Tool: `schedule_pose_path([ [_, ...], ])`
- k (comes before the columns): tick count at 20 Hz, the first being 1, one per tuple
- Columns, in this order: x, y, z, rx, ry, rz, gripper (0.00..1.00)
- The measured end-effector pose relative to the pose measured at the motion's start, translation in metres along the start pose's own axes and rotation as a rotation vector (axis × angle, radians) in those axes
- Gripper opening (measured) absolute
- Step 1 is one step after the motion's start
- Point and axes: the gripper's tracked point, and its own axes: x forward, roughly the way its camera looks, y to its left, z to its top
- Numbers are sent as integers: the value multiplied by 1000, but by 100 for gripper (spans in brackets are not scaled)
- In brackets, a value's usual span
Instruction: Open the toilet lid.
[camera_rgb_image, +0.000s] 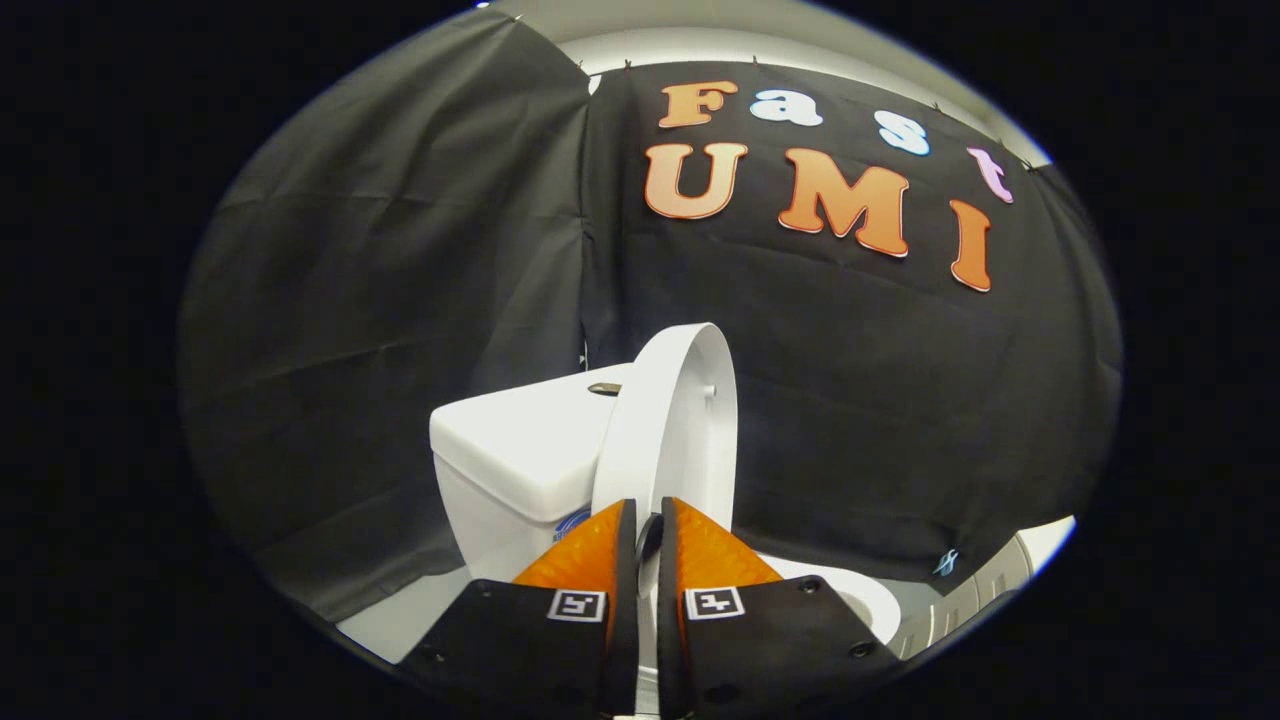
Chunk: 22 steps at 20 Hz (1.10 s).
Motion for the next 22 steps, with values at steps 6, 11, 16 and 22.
schedule_pose_path([
  [6,-35,10,35,-58,-133,107,78],
  [11,-89,-50,86,21,-224,152,92],
  [16,-162,-211,107,169,-270,97,95],
  [22,-272,-420,69,112,-322,-191,97],
])
